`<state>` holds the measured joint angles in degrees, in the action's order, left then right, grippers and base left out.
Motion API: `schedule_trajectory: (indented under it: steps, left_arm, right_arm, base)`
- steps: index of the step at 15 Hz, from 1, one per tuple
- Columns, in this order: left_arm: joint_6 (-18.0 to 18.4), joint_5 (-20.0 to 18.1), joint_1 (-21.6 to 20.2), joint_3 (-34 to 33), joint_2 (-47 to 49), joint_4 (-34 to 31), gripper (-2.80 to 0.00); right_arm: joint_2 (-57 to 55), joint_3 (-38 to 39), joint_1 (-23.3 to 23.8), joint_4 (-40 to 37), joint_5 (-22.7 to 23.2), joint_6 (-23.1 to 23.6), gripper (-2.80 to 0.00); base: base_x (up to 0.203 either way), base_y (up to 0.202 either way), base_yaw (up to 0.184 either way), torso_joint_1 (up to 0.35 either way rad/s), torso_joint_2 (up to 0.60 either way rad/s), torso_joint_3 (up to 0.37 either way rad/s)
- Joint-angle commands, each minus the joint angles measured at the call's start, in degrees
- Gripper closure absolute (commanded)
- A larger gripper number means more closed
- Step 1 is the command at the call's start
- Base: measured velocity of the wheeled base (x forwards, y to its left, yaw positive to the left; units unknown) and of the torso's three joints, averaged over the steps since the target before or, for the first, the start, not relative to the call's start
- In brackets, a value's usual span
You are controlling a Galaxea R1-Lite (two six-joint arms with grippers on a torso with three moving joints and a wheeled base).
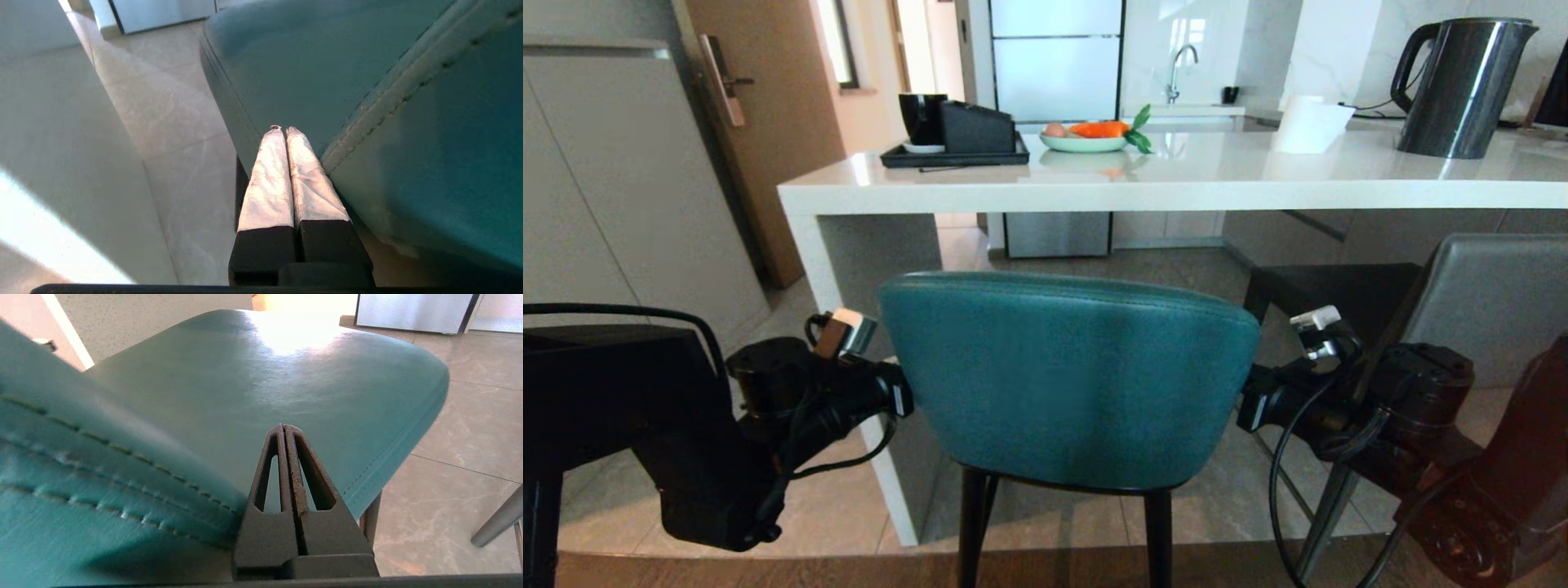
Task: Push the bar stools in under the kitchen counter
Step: Pull the blue chair out from under the dining table
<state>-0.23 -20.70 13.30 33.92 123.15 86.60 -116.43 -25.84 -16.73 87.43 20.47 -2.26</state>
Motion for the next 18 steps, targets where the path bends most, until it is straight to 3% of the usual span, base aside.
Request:
schedule_trajectory:
  steps: [1, 4, 10, 16, 18]
  left_arm:
    - [-0.03, -0.57, 0.10, -1.78, -2.63, 1.06, 0.00]
    - [-0.07, -1.04, -0.10, -3.91, -3.58, 1.06, 0.00]
    - [-0.03, 0.42, 4.40, -13.23, -10.21, 1.06, 0.00]
    - [-0.20, 6.16, 5.83, -15.15, -11.51, 1.06, 0.00]
    - [-0.38, 12.19, 7.23, -15.05, -10.95, 1.06, 0.00]
  right_arm:
    - [-0.46, 0.00, -0.24, 0.23, 0.27, -0.03, 0.00]
    - [-0.29, -0.07, -0.15, 0.23, 0.19, 0.06, 0.00]
    - [0.07, 0.26, -0.24, 0.23, 0.10, 0.06, 0.00]
    - [1.65, 1.94, -0.44, 0.23, -0.26, 0.15, 0.00]
    - [1.48, 1.94, -0.79, 0.23, -3.05, 0.08, 0.00]
  base:
    - [0.000, 0.000, 0.000, 0.000, 0.00, 0.000]
    - [0.000, 0.000, 0.000, 0.000, 0.00, 0.000]
    - [0.000, 0.000, 0.000, 0.000, 0.00, 0.000]
    - [0.000, 0.000, 0.000, 0.000, 0.00, 0.000]
    - [0.000, 0.000, 0.000, 0.000, 0.00, 0.000]
